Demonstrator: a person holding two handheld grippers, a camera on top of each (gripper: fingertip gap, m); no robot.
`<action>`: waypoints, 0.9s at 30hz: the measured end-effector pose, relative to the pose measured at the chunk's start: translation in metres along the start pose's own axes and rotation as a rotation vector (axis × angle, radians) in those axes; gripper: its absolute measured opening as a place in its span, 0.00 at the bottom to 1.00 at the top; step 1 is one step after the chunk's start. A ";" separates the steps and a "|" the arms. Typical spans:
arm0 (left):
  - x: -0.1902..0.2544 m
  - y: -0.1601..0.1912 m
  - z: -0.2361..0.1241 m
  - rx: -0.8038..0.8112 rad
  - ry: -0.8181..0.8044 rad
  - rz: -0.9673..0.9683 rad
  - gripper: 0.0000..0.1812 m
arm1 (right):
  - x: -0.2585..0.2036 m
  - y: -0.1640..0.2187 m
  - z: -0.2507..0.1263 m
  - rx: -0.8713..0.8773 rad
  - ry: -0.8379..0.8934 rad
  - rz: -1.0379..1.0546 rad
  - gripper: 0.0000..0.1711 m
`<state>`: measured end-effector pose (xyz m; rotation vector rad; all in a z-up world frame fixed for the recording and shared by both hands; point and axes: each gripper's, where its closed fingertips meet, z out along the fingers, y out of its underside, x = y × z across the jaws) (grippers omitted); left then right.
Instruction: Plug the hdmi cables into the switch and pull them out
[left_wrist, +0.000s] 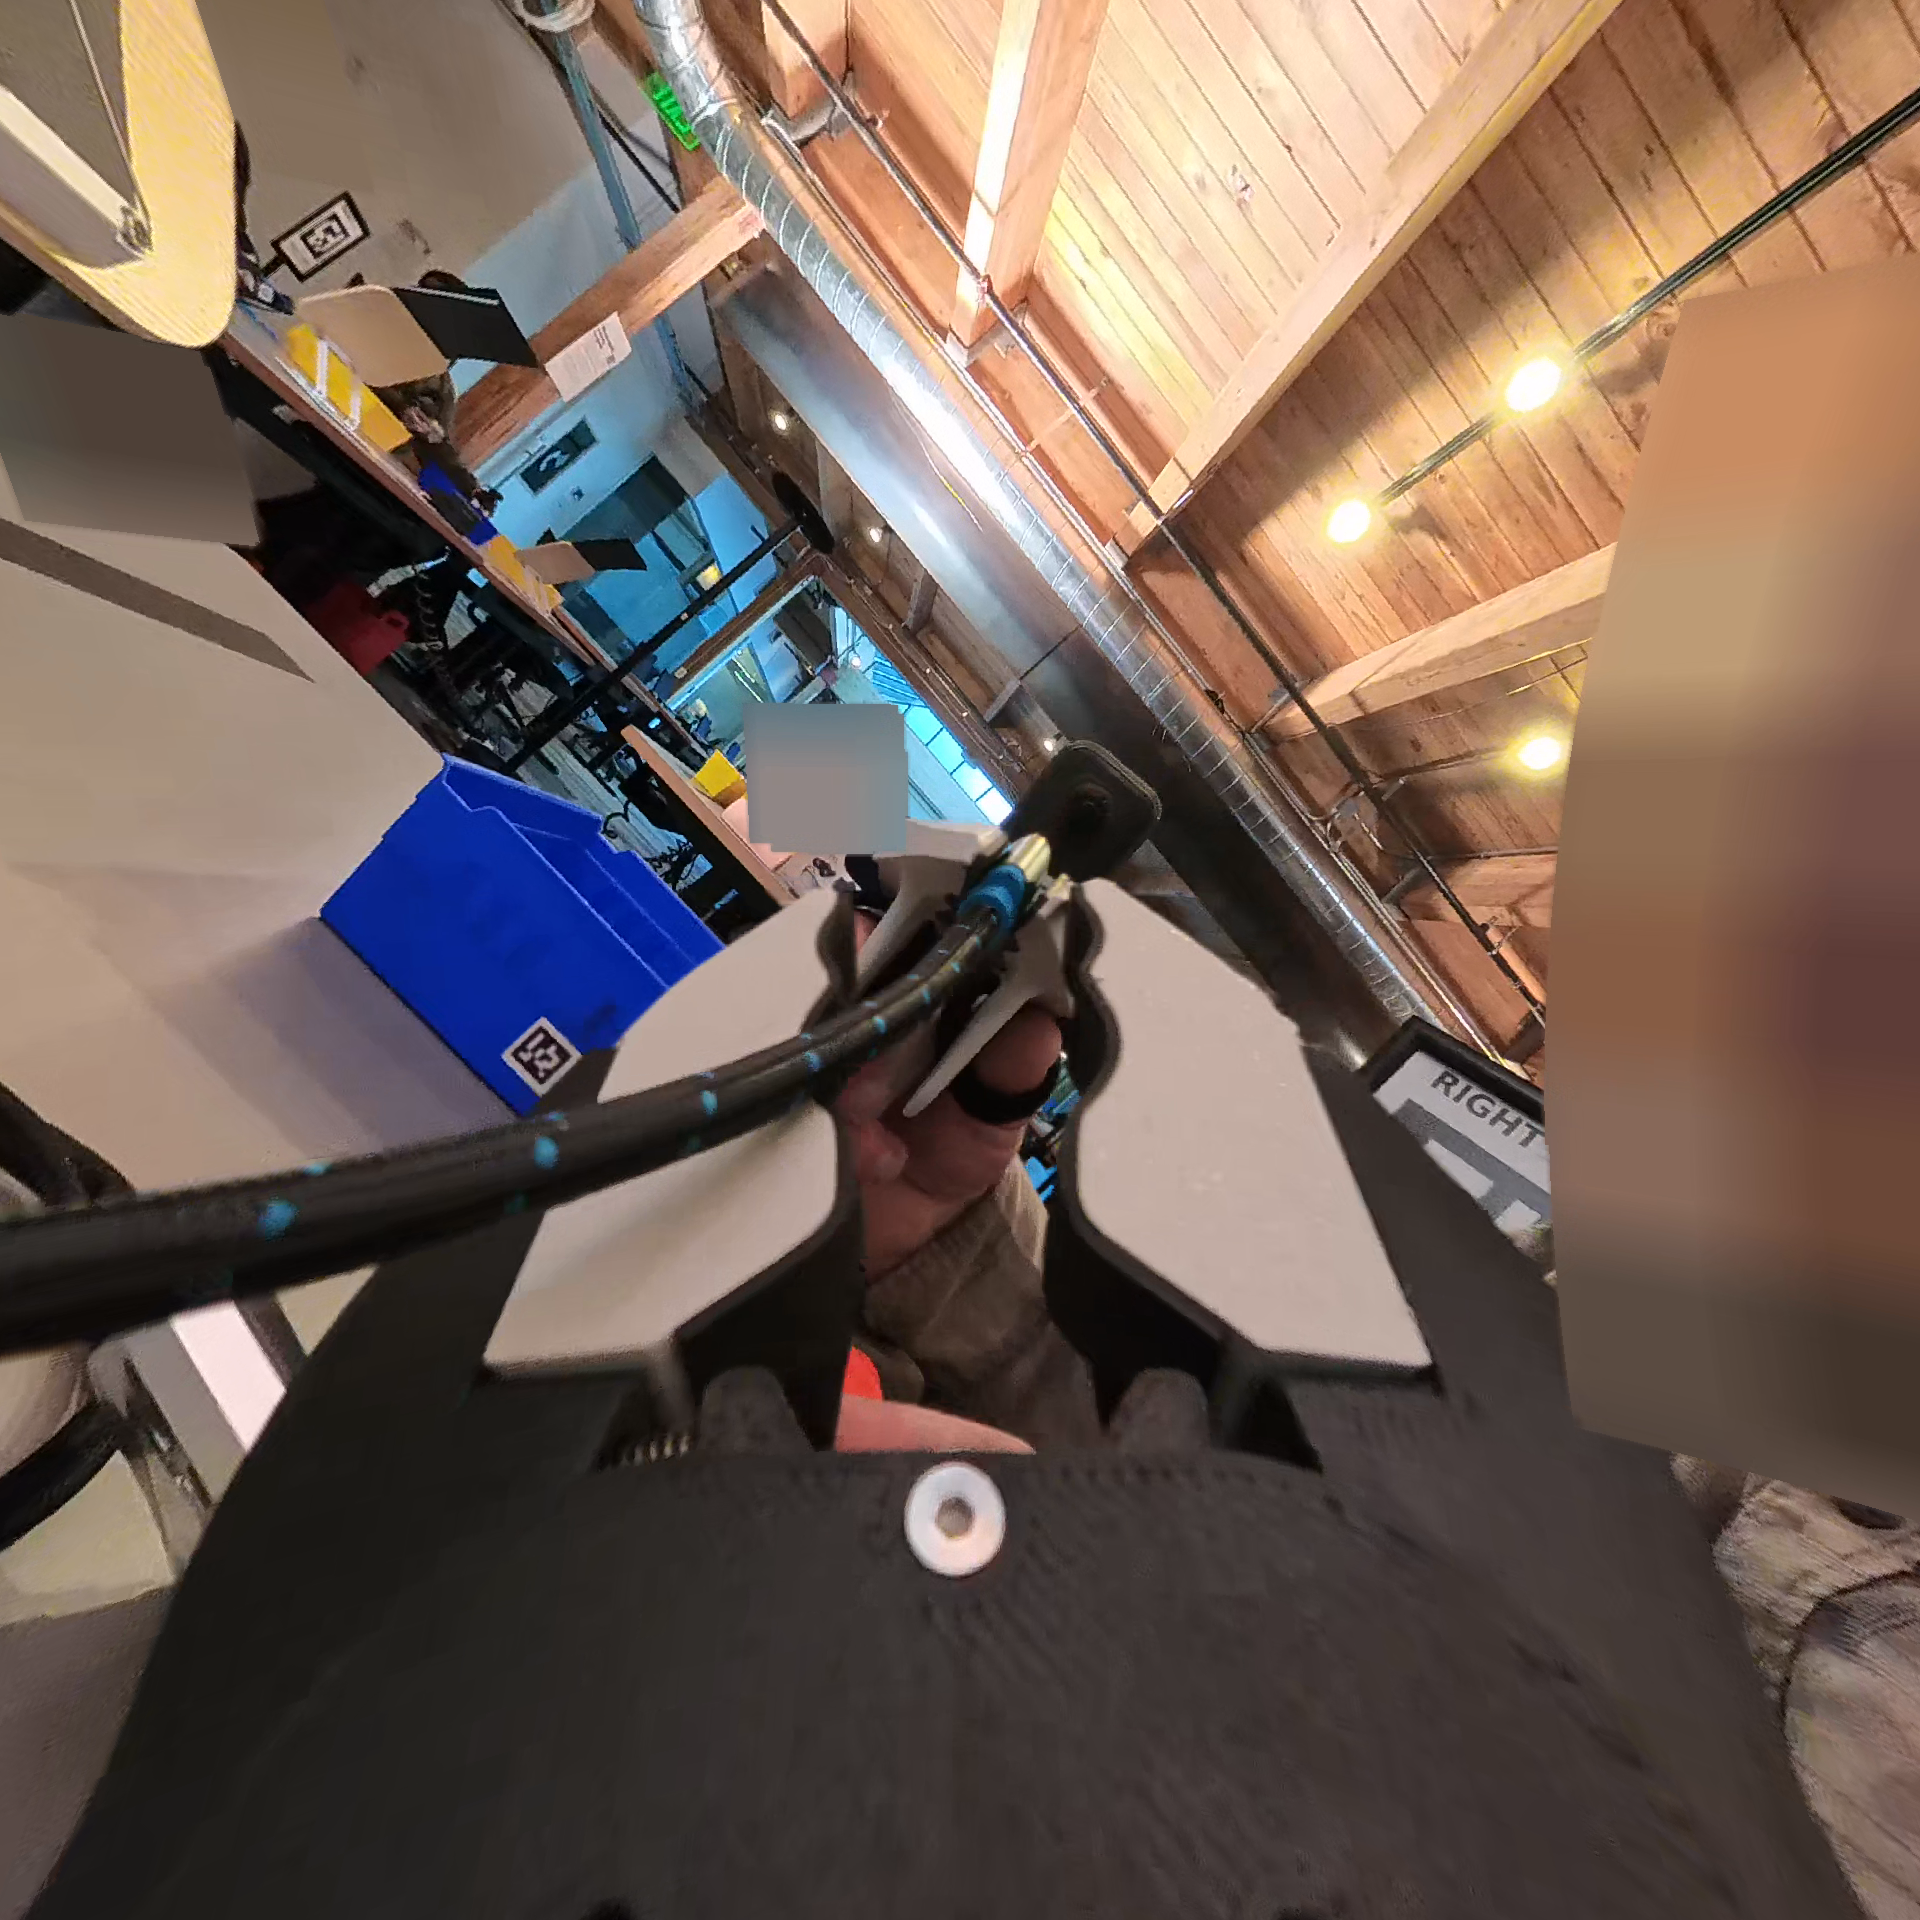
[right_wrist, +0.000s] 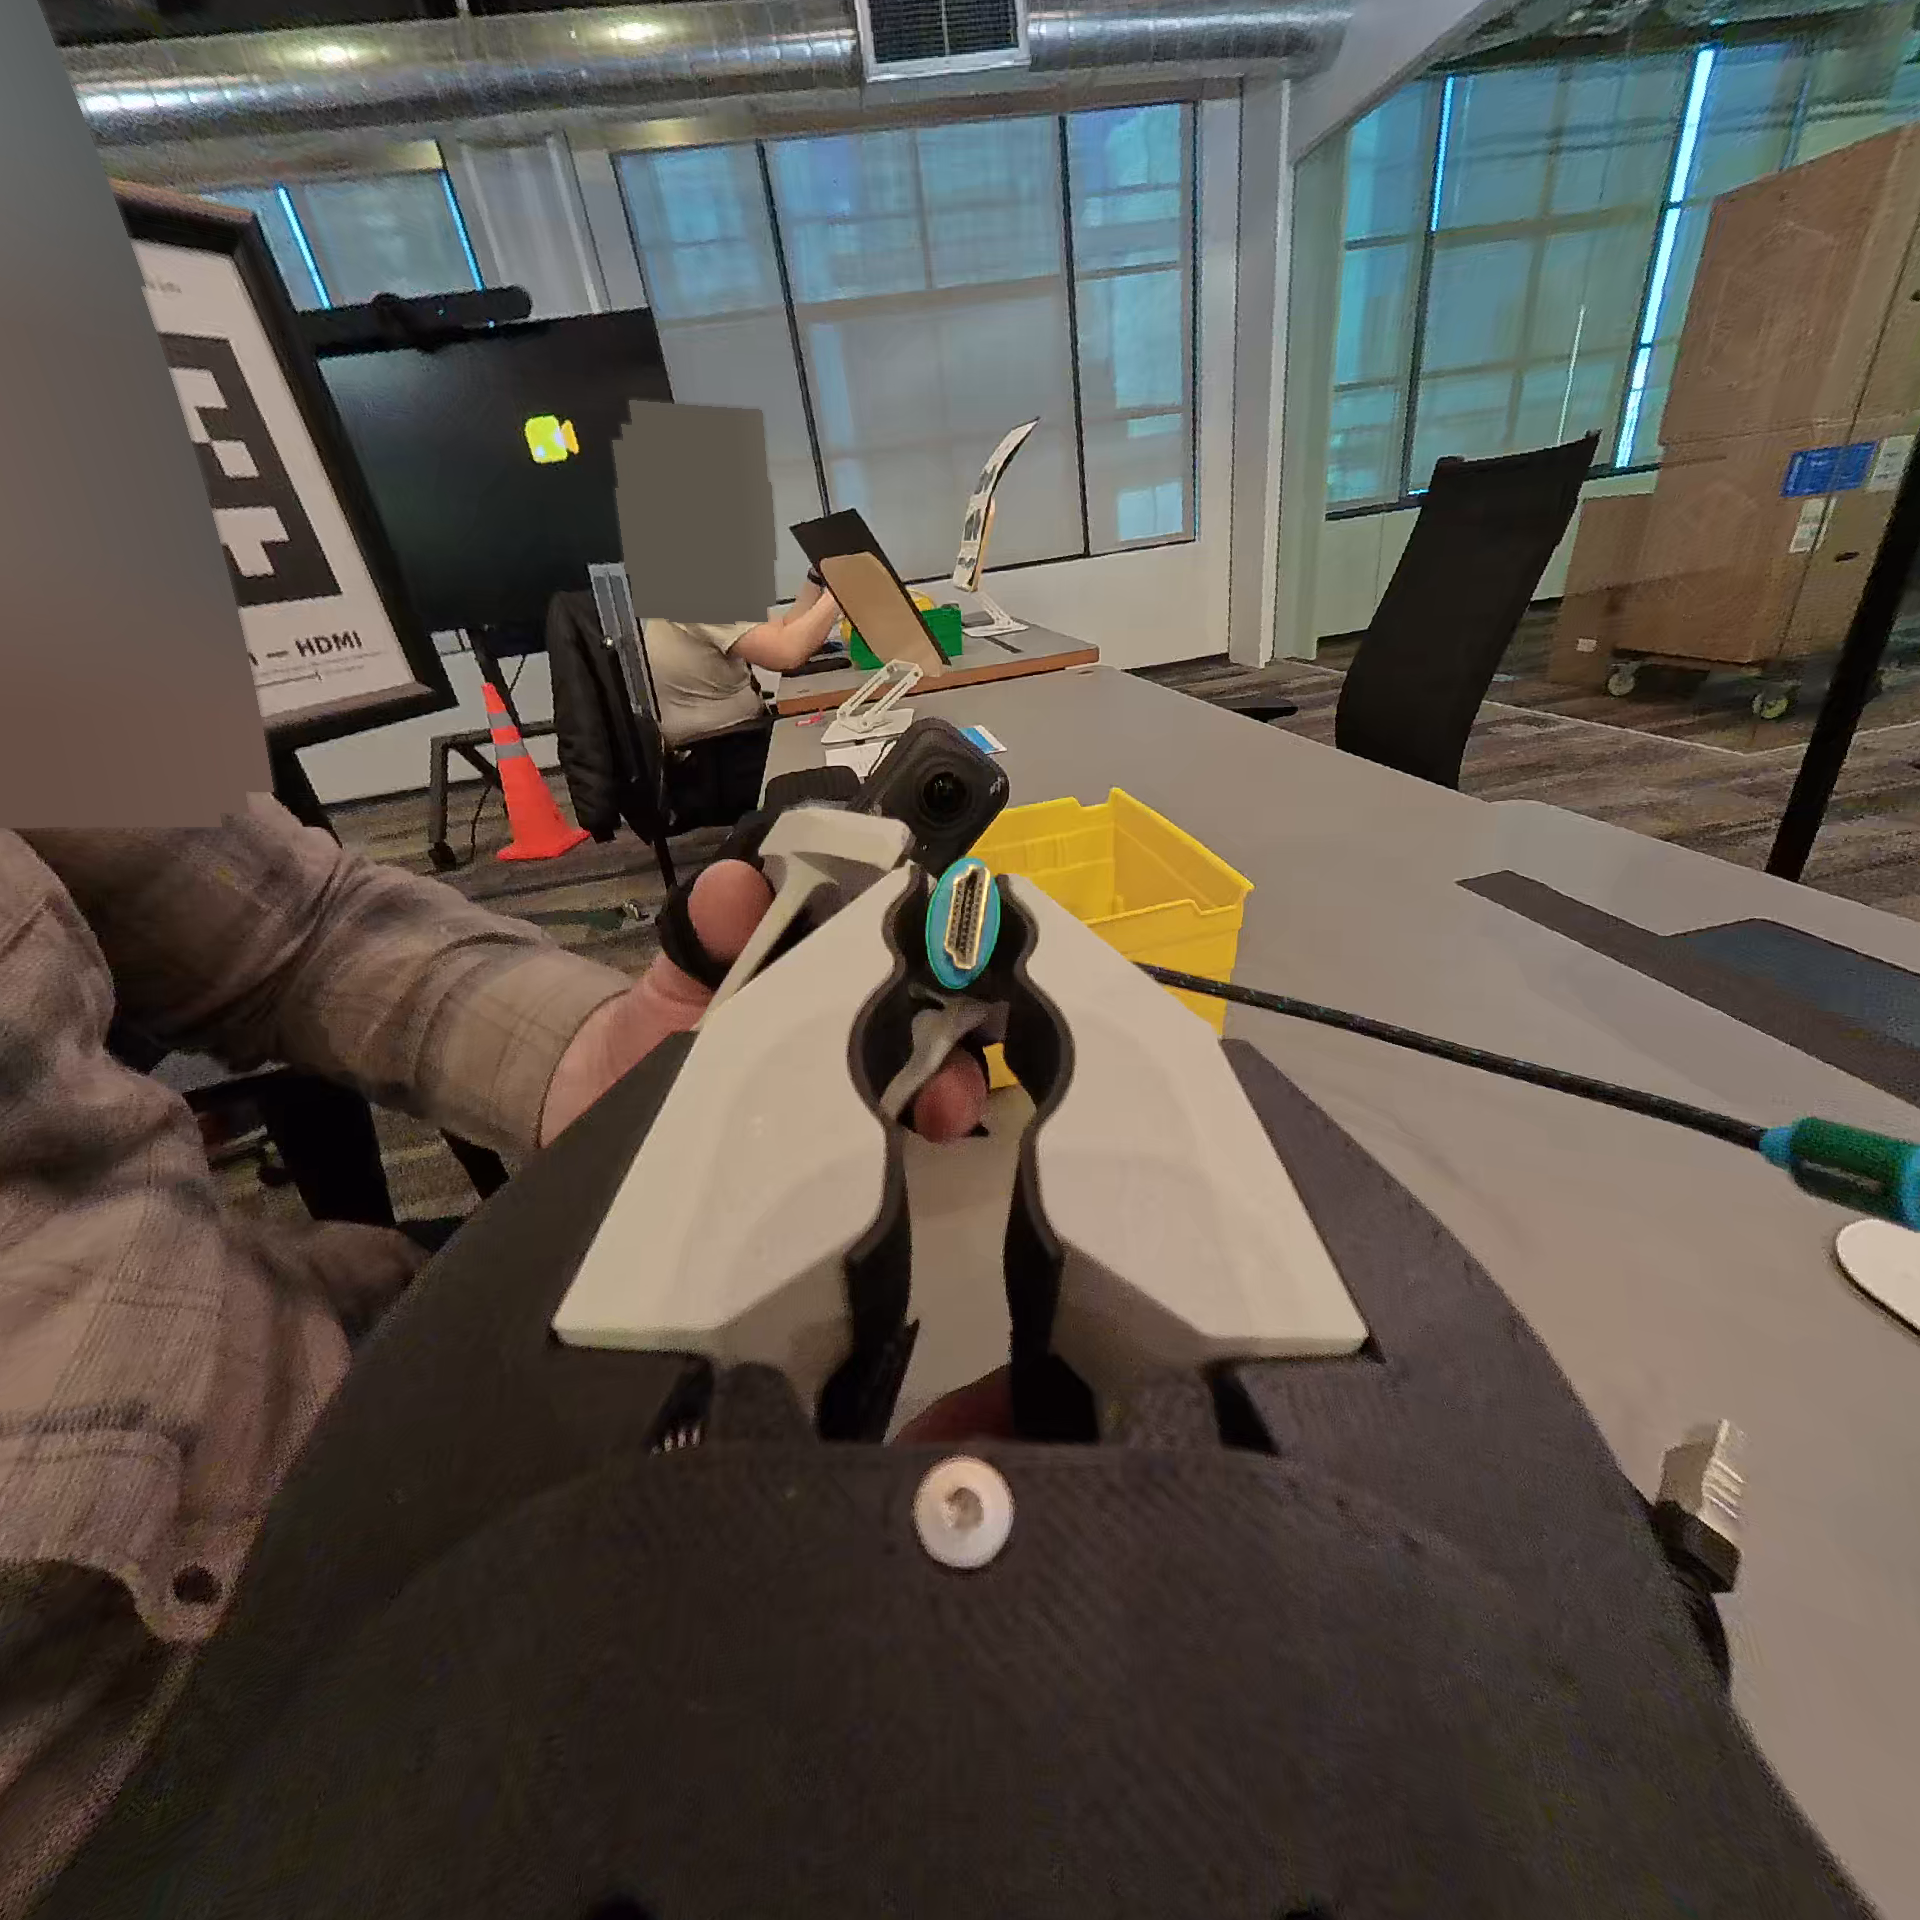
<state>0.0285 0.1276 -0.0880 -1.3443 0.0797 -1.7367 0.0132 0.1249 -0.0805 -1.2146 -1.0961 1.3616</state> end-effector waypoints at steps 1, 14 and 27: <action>0.001 0.001 0.000 -0.007 0.005 -0.001 0.16 | 0.001 0.003 -0.001 -0.011 0.000 -0.015 0.05; 0.007 0.000 -0.001 -0.089 -0.062 0.292 0.03 | -0.003 0.012 -0.003 -0.061 -0.024 -0.078 0.07; 0.014 0.007 -0.003 -0.282 -0.130 0.808 0.02 | -0.009 0.026 -0.013 -0.109 -0.204 0.398 0.25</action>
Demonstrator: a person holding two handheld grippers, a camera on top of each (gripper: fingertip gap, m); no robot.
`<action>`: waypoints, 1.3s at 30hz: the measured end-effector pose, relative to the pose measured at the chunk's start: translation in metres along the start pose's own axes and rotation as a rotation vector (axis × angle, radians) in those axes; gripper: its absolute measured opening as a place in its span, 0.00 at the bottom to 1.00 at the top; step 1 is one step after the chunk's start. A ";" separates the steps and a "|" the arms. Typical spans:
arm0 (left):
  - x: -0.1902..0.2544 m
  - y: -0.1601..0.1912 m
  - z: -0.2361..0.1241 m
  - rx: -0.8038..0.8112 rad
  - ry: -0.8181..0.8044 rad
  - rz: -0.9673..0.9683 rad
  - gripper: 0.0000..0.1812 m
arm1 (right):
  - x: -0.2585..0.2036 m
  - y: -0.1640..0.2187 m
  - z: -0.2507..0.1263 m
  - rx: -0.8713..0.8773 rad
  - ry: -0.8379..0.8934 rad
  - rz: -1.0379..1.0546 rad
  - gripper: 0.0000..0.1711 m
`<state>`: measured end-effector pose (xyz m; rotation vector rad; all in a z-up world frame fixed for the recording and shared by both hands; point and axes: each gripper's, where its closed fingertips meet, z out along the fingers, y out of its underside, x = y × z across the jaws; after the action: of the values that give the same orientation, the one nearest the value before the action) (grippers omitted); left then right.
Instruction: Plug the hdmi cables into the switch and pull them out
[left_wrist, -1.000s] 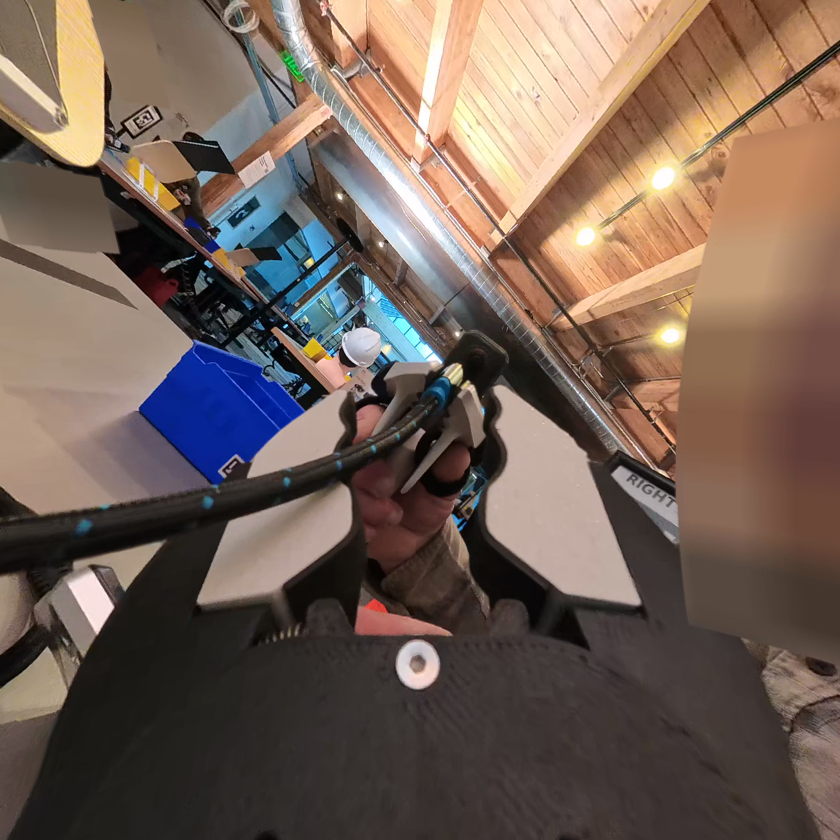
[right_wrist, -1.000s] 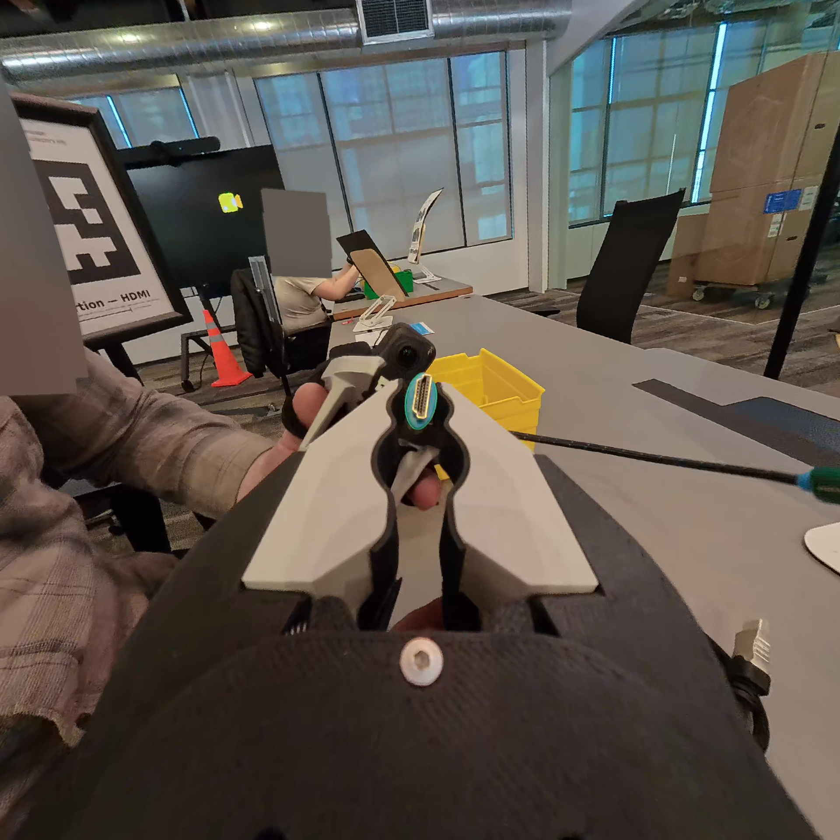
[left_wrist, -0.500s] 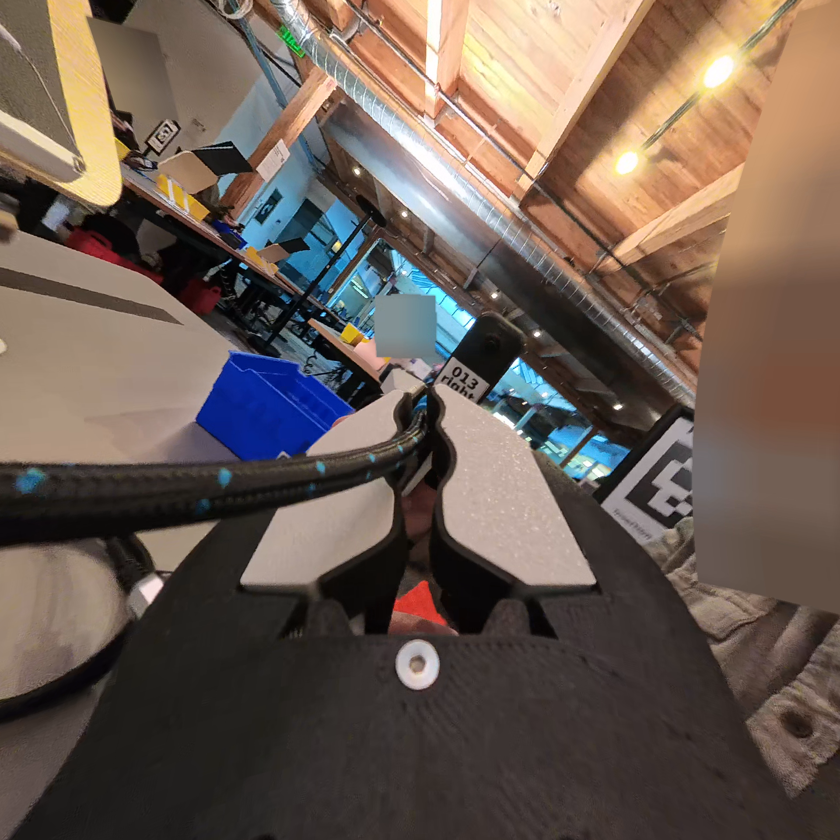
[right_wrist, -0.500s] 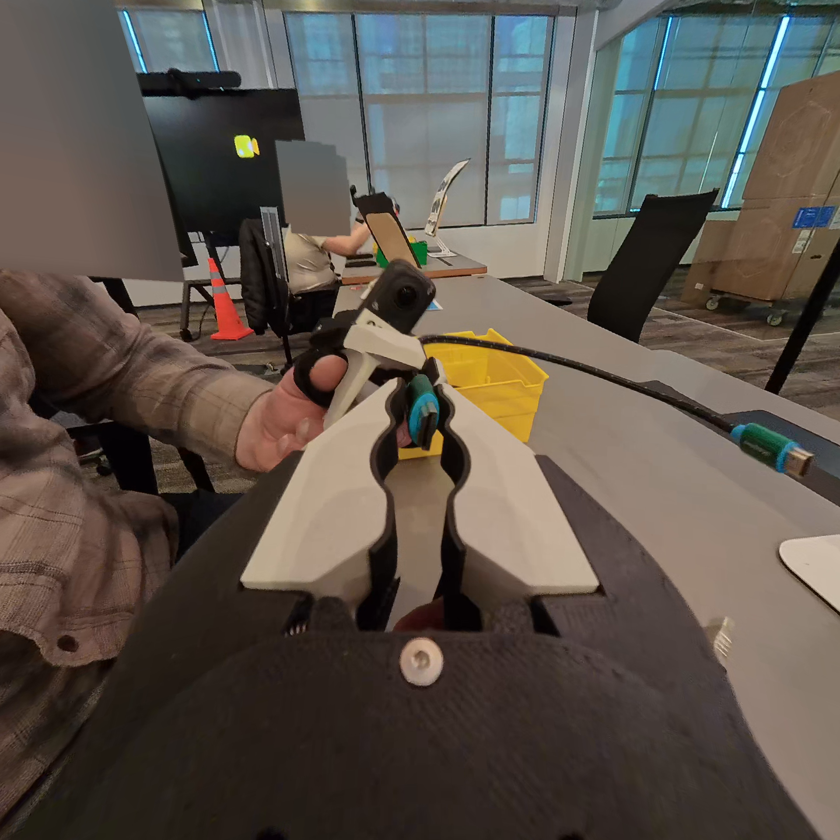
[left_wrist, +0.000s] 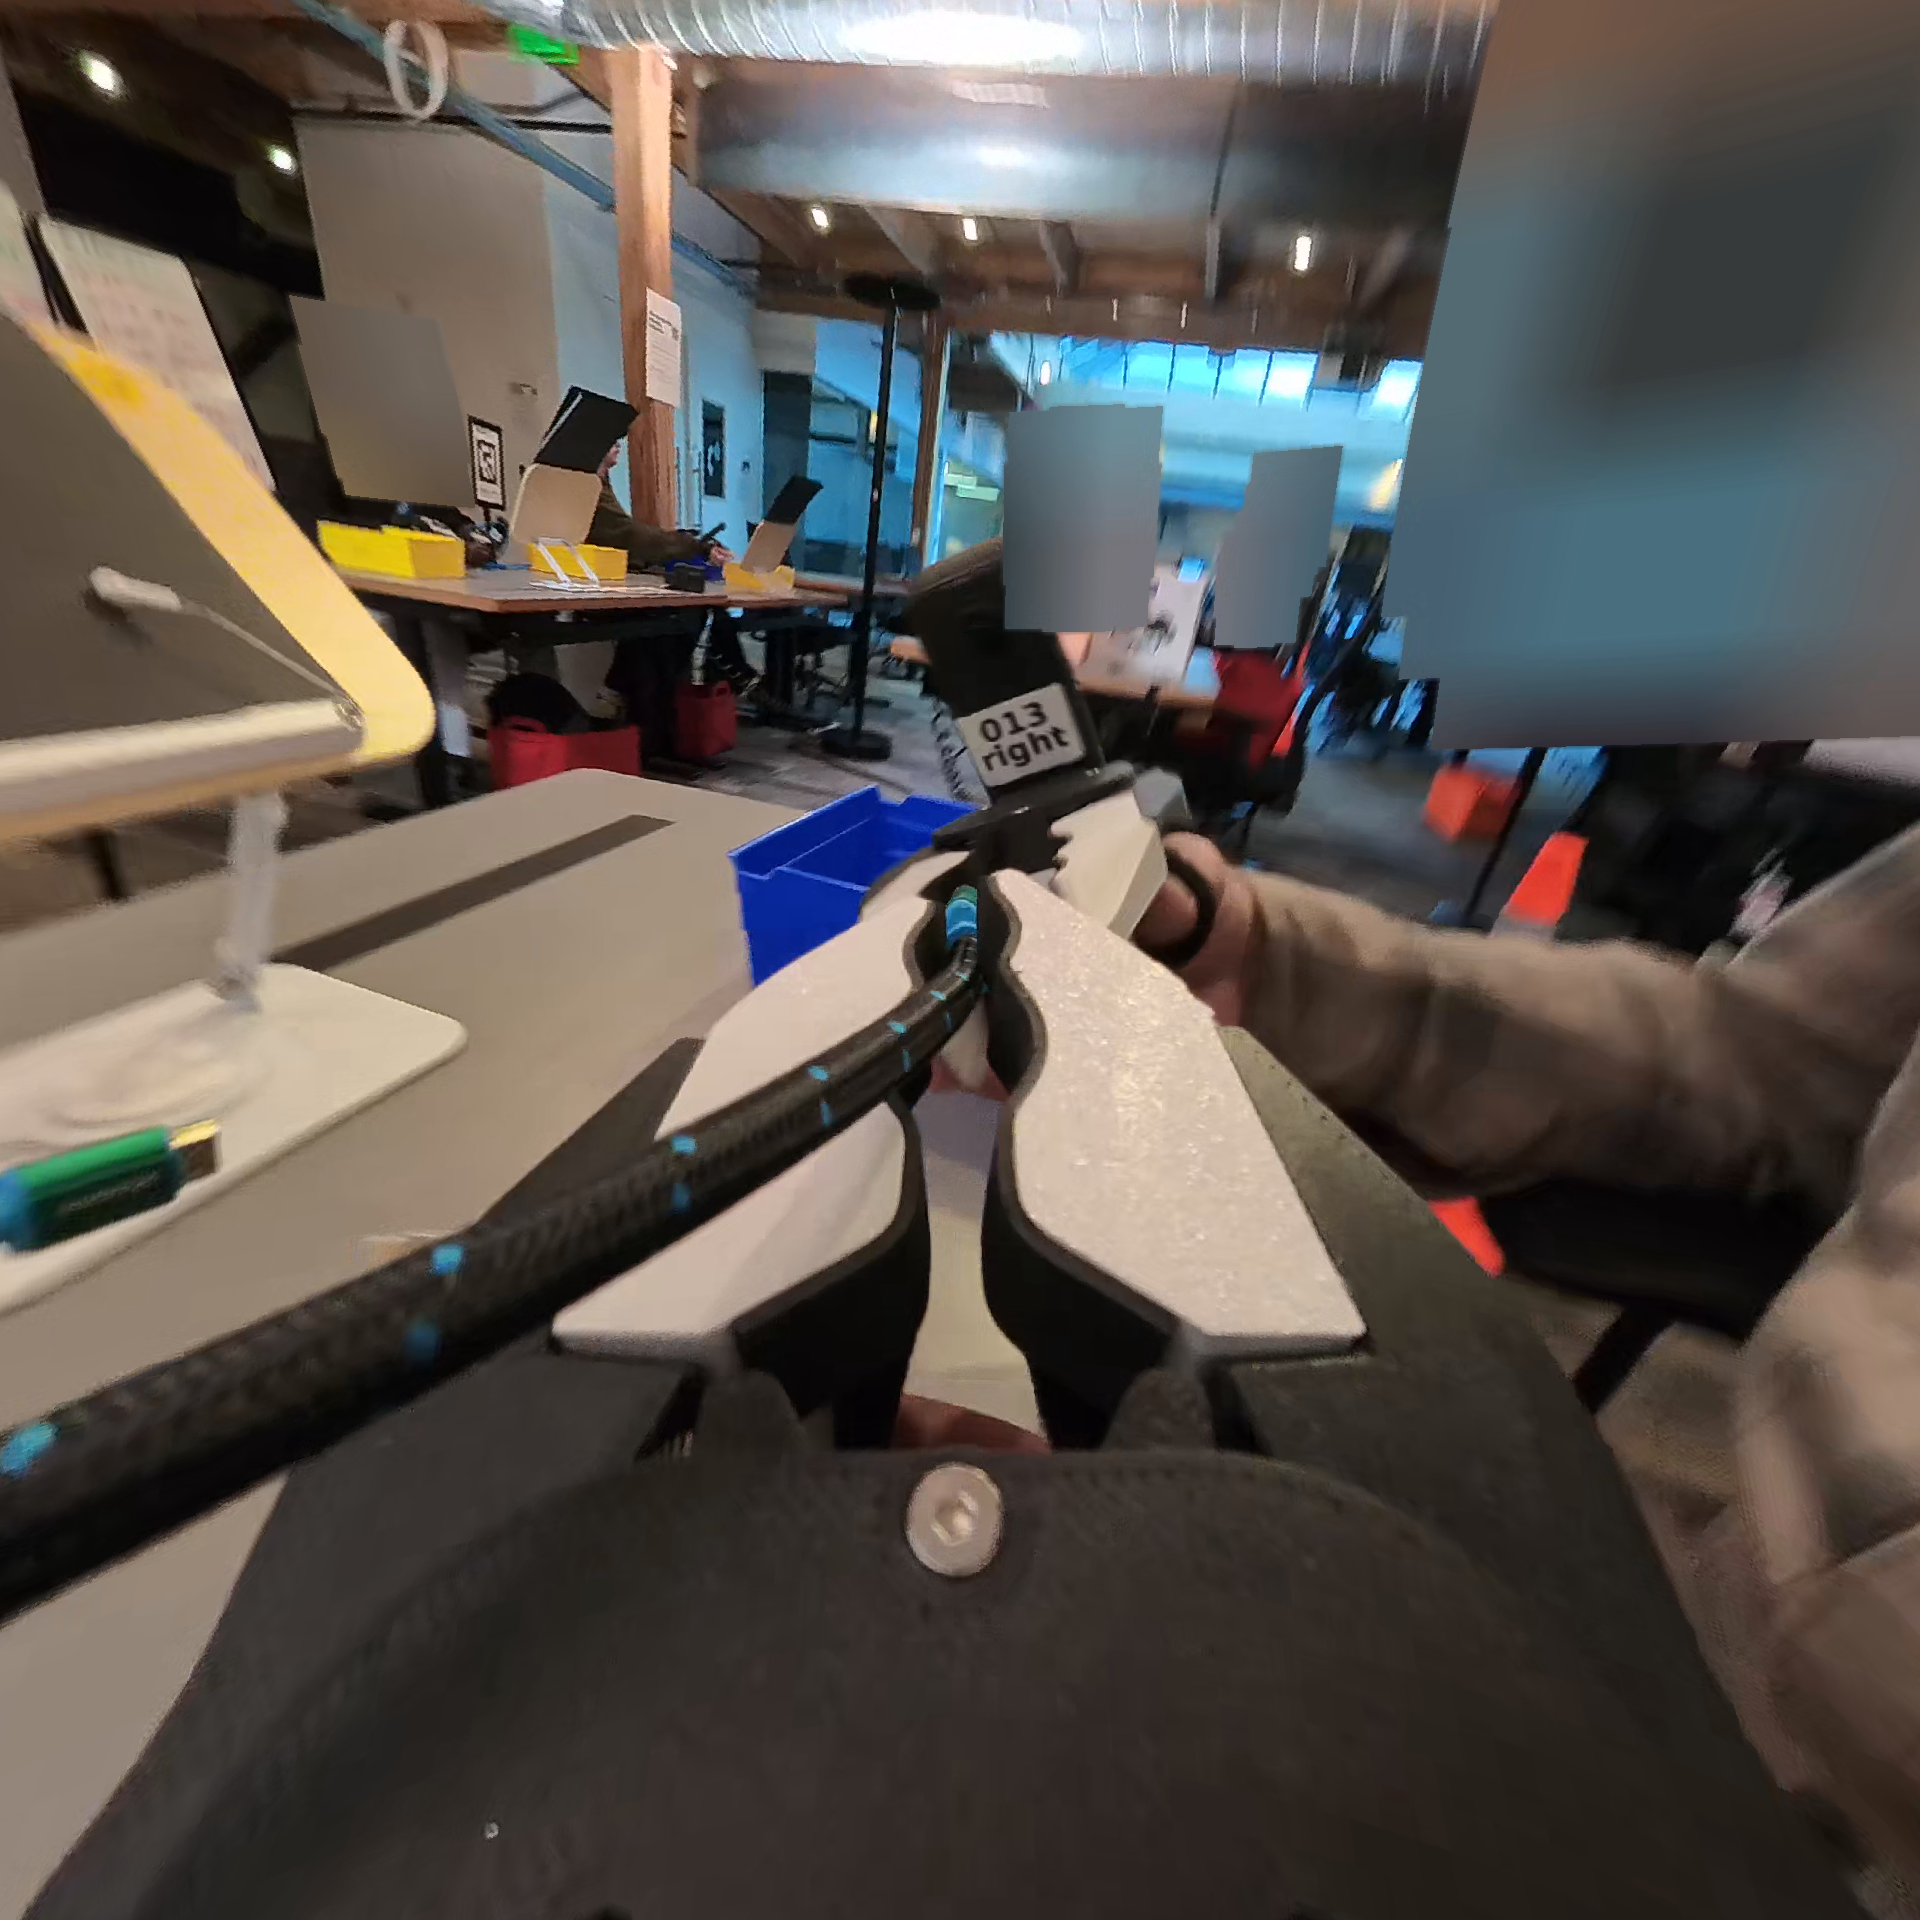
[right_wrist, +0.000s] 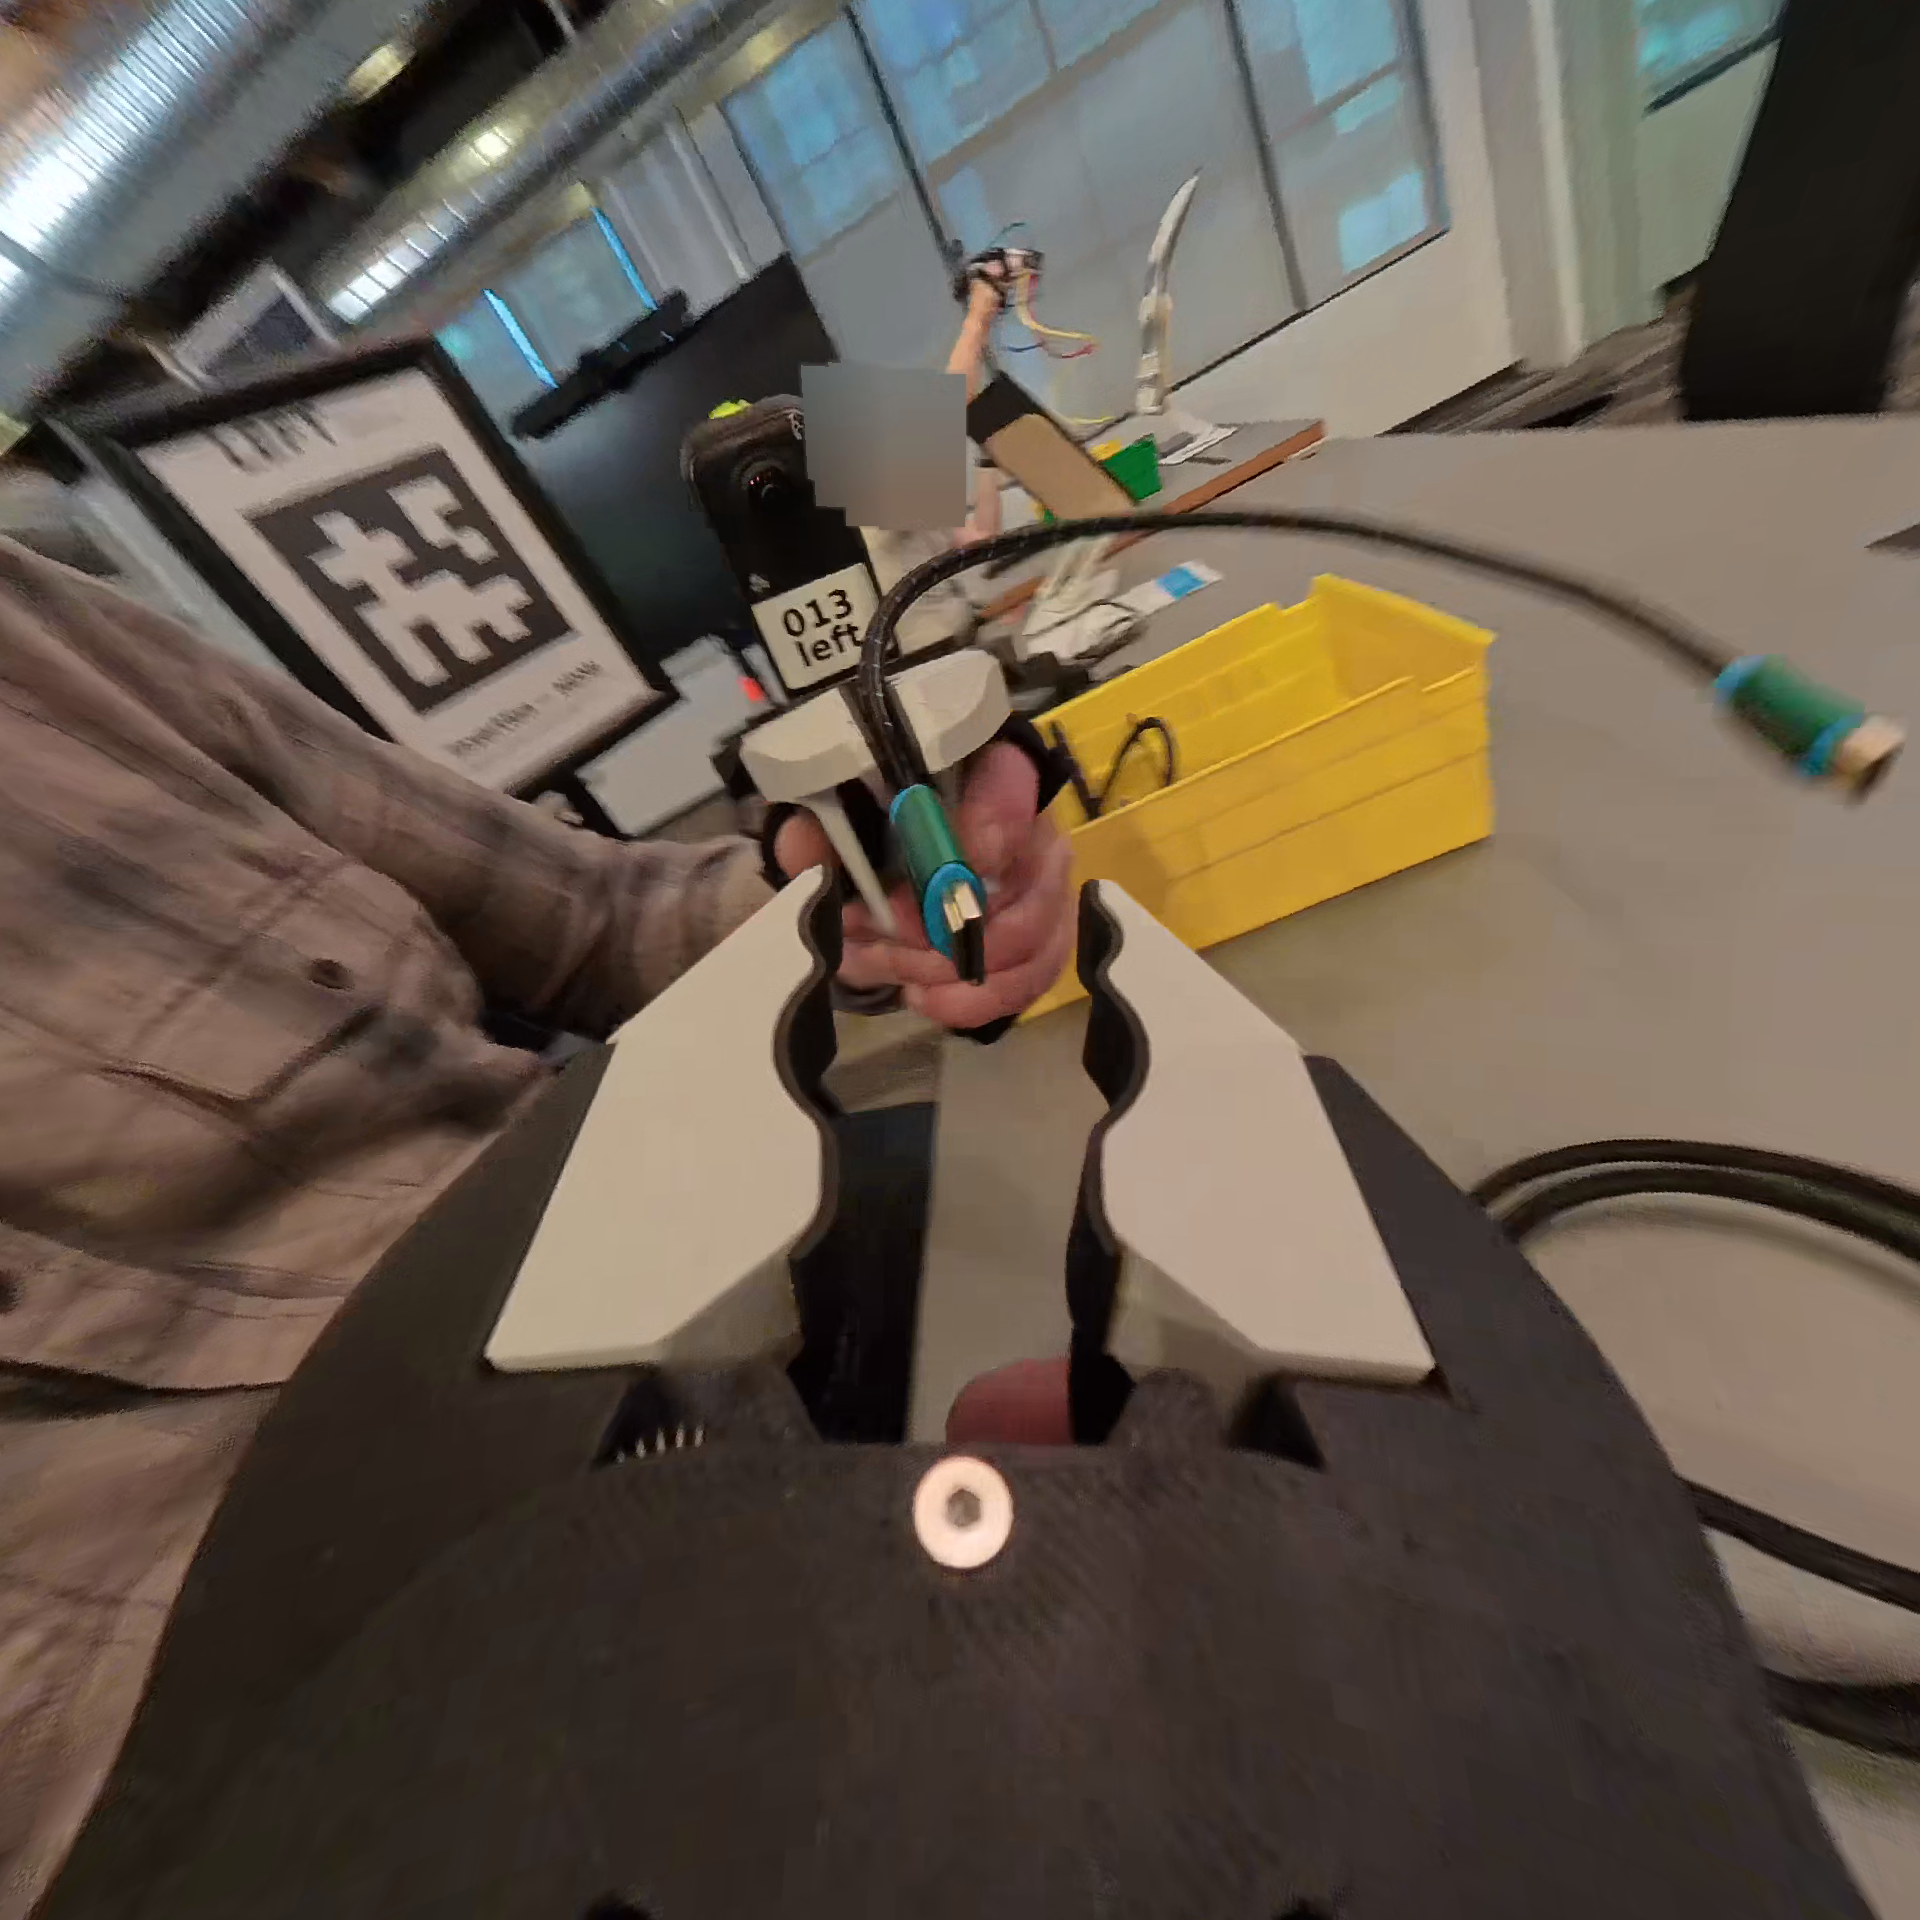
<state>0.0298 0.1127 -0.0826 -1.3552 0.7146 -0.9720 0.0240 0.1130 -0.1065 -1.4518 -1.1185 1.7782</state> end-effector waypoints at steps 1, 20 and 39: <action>0.001 0.000 0.000 -0.015 0.001 0.045 0.02 | -0.002 0.001 0.000 0.009 -0.030 0.044 0.25; 0.023 0.007 -0.009 -0.269 0.031 0.723 0.03 | -0.018 -0.001 0.009 0.132 -0.278 0.336 0.16; 0.005 0.003 -0.004 -0.206 -0.006 0.312 0.22 | -0.010 -0.018 -0.008 0.180 -0.060 -0.084 0.11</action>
<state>0.0293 0.1066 -0.0859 -1.3714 1.0102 -0.6590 0.0326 0.1149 -0.0860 -1.2362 -1.0050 1.8229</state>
